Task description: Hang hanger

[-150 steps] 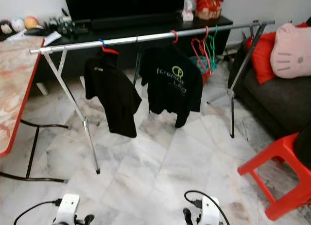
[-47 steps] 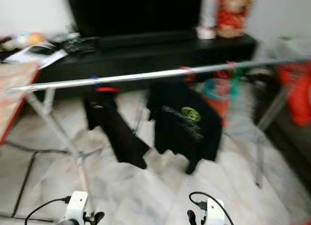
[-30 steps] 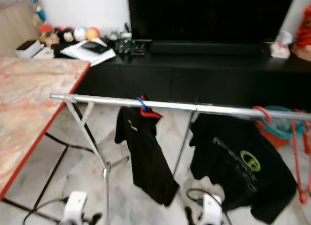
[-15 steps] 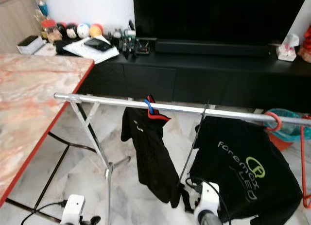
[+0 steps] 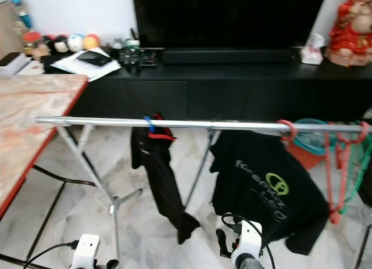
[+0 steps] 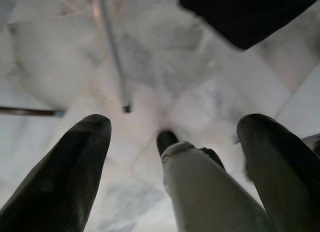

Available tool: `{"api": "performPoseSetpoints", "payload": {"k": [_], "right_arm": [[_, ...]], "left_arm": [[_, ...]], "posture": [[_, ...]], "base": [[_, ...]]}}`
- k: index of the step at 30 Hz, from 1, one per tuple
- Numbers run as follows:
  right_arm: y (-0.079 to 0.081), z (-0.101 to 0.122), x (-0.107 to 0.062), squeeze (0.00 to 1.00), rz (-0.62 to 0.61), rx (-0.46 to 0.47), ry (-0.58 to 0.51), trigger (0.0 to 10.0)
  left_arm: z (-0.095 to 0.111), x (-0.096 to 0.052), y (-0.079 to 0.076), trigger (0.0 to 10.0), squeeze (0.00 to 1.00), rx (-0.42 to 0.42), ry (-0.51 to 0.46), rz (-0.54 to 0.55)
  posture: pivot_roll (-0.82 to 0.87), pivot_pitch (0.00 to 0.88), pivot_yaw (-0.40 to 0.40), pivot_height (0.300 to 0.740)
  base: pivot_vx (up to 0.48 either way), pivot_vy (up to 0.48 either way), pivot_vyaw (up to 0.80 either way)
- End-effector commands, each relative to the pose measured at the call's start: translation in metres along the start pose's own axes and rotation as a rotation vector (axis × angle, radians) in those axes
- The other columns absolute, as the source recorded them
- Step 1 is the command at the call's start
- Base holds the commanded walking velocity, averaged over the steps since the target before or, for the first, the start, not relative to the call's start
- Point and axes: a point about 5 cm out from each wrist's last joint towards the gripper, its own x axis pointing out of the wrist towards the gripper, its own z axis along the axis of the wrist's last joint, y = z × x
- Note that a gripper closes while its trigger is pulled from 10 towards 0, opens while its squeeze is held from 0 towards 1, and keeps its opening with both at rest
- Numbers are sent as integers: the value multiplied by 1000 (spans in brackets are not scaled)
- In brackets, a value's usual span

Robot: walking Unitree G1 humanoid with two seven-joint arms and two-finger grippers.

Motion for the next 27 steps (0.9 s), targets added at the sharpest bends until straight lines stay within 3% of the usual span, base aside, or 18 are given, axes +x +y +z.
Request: {"api": "performPoseSetpoints", "payload": {"k": [1, 9, 21, 24, 27], "right_arm": [[6, 4, 2, 0, 14, 11, -21, 10000], [6, 5, 2, 0, 15, 11, -24, 10000], [10, 12, 4, 0, 34, -10, -55, 10000], [22, 29, 7, 0, 91, -46, -146, 10000], [24, 32, 8, 0, 105, -56, -162, 10000]], "left_arm": [[-8, -3, 7, 10000, 0, 16, 23, 21], [-7, -3, 7, 10000, 0, 17, 22, 21], [-8, -3, 8, 10000, 0, 15, 26, 18], [-10, -3, 7, 10000, 0, 18, 31, 15], [-10, -3, 7, 10000, 0, 19, 32, 14]], "posture": [[-41, 0, 19, 740], [-41, 0, 19, 740], [-41, 0, 19, 740], [-49, 0, 22, 740], [-49, 0, 22, 740]], "base": [[0, -454, 0], [0, -454, 0], [0, 0, 0], [0, 0, 0], [0, 0, 0]]}}
